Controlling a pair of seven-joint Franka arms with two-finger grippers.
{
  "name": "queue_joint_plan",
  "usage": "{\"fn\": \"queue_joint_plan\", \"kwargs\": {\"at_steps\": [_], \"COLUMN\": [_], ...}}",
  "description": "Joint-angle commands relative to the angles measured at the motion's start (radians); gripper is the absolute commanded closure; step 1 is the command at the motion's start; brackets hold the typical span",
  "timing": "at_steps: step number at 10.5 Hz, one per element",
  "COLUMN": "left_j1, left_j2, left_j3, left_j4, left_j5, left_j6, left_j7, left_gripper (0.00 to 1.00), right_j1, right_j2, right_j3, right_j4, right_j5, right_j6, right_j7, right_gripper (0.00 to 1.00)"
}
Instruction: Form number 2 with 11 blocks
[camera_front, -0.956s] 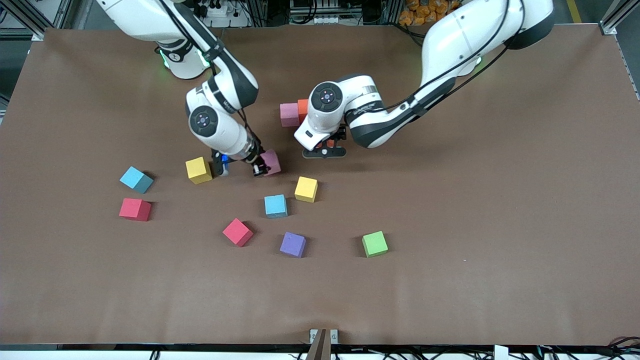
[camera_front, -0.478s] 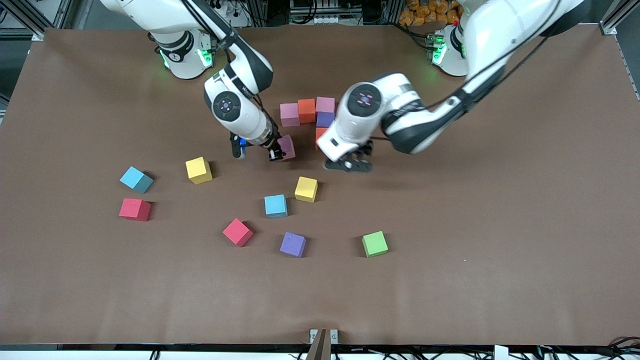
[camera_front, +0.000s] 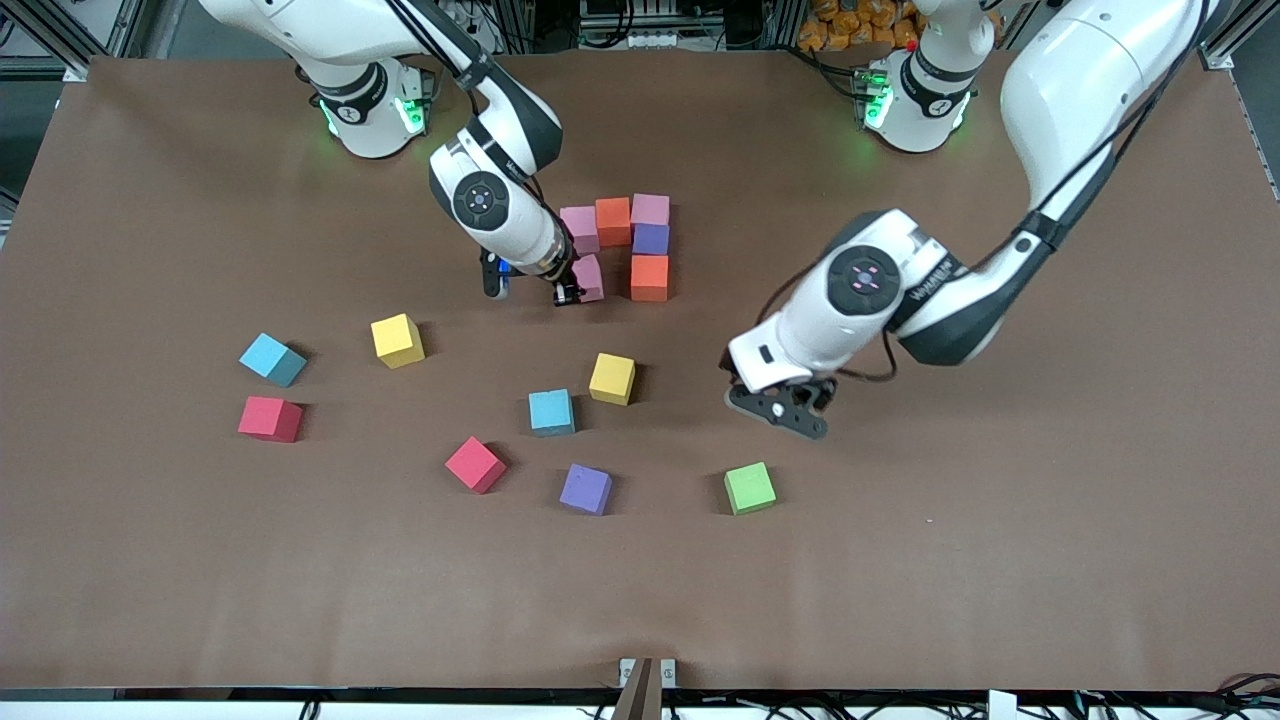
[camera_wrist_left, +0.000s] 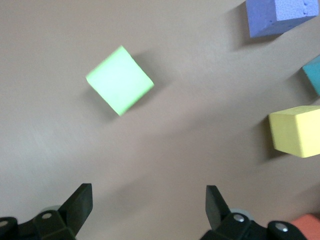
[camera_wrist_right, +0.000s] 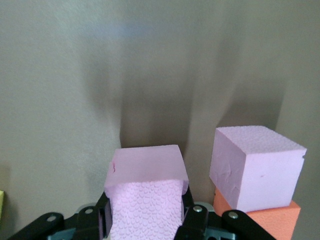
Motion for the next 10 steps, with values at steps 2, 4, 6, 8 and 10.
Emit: {"fn": "queue_joint_plan", "kwargs": {"at_steps": [2,4,6,8,10], "left_j1": [-0.132,-0.232,-0.262,-0.283,-0.296], "left_j2": [-0.002,0.040,0.093,0.120,0.140], "left_j3": [0.237,0.356,0.377,0.386,0.410], "left_j4": [0.009,0.088,0.136,0.138,0.134], "left_j5": [0.004,-0.028,-0.045,-0.046,-0.043], "left_j6": [0.270,0.329,0.384,0.450,0.496], "left_j7": [0.361,0.561,0.669,0.694,0.708], "left_gripper": [0.00,0.00,0.00,0.00,0.00], "right_j1": [0.044,0.061,0.063,0.061,0.060], "right_j2": [0.037,0.052,0.054,0.054,0.054], "right_j3": [0.004,0.002,-0.001,-0.007,-0.015], "right_j4": [0.019,0.045,0.047,0.044,0.042], "right_j5": [0.015,0.010,0.009,0.007,0.007], "right_j6": [0.044,0.043,0.043,0.039,0.038], "right_j7": [0.065,0.097,0.097,0.097,0.097], "right_gripper": [1.00,1.00,1.00,1.00,1.00]}}
